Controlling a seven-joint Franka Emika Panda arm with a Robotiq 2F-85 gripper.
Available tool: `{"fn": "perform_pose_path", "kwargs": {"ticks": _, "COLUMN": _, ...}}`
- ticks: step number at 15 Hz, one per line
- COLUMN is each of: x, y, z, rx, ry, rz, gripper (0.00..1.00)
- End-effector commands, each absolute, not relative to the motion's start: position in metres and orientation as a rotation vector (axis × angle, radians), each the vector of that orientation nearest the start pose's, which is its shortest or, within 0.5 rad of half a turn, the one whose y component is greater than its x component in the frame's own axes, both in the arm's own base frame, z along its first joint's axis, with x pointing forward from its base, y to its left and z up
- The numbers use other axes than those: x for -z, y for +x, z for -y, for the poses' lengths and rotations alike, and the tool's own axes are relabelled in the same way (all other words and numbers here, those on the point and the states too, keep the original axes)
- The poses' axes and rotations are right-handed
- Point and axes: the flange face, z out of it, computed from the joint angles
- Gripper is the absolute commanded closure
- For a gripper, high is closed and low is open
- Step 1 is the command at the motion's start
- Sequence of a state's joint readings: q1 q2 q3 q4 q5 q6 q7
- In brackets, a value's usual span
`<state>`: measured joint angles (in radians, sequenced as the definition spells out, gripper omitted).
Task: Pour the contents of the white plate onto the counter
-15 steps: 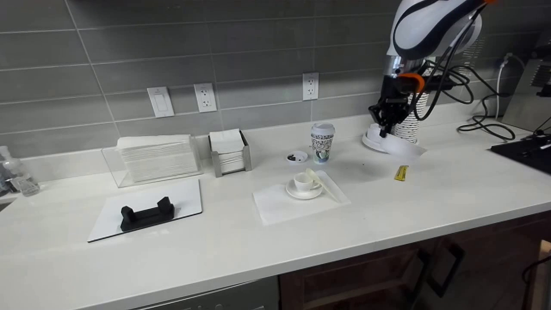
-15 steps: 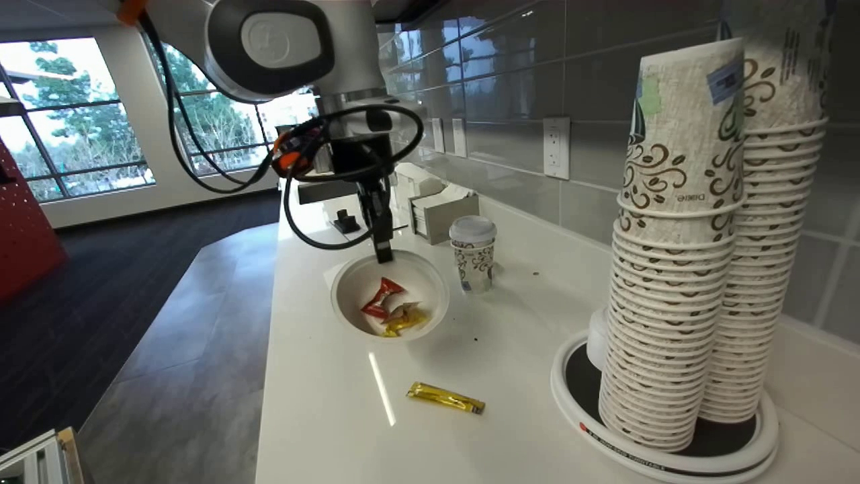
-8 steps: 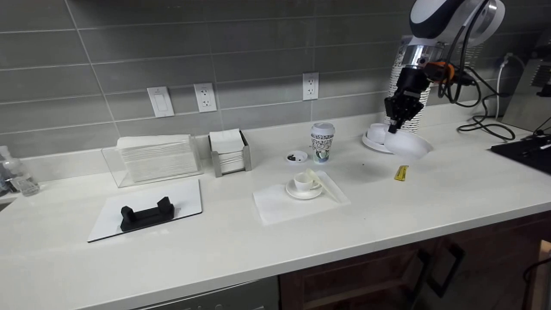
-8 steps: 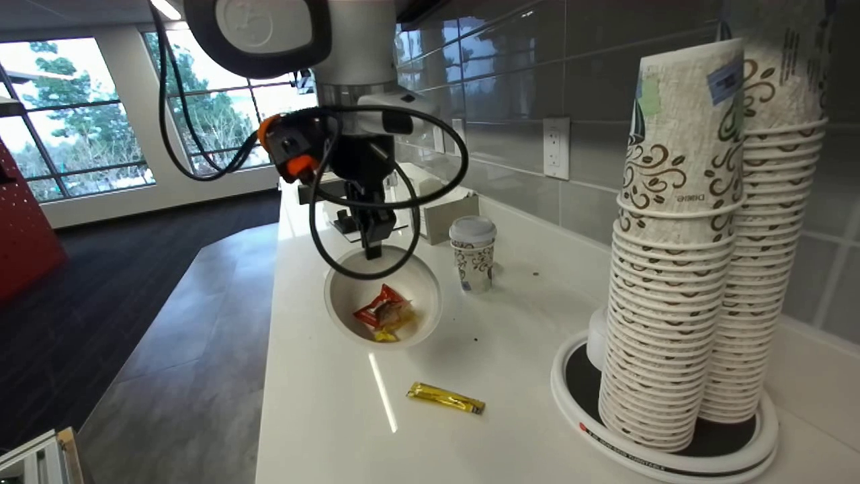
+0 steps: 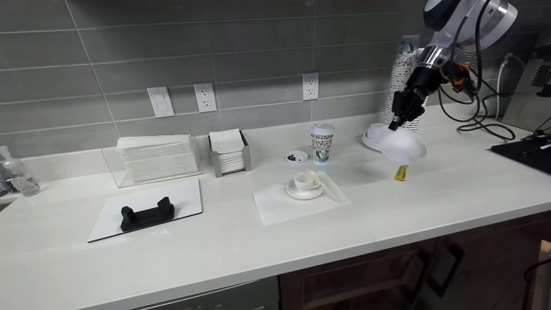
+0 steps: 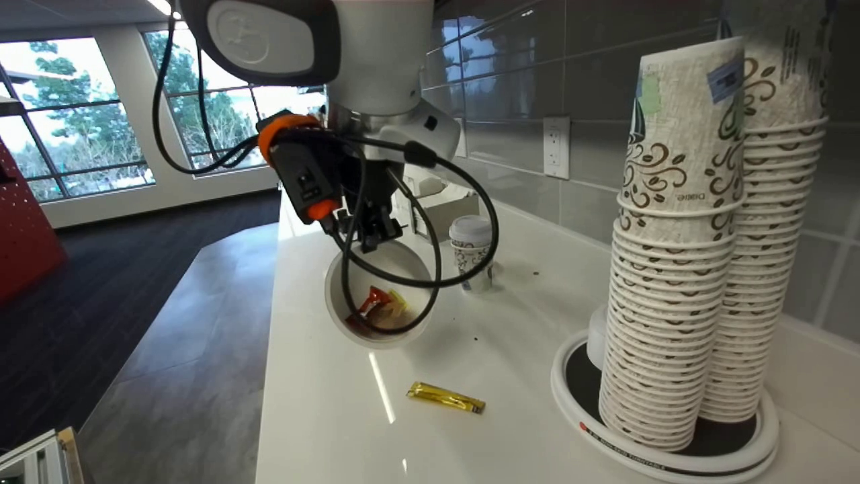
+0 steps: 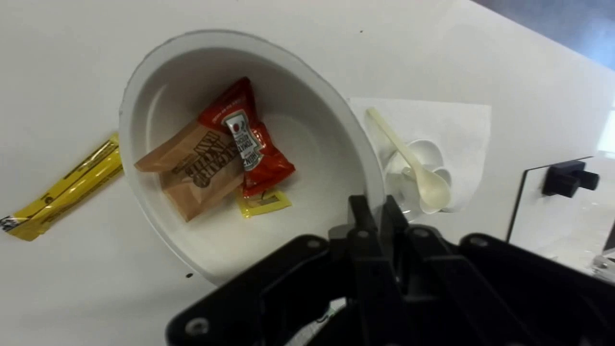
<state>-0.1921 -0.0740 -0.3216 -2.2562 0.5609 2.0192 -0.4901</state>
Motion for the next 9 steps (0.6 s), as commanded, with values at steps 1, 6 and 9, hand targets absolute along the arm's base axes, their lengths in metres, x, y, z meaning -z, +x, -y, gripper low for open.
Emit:
{"fn": "perform_pose_path", "kwargs": {"ticks": 1, "x": -0.382, "y": 0.455, "z": 0.234, "rx": 0.150, "ry": -2.426, "rz": -0.387, "gripper": 0.98}}
{"fn": "perform_pose_path", "kwargs": {"ticks": 6, "x": -0.369, "y": 0.471, "z": 0.253, "rx": 0.187, "ry": -2.223, "rz": -0.385, "gripper": 0.98}}
{"fn": "perform_pose_path", "kwargs": {"ticks": 9, "x": -0.359, "y": 0.476, "z": 0.271, "rx": 0.195, "ry": -2.130, "rz": -0.380, "gripper": 0.98}}
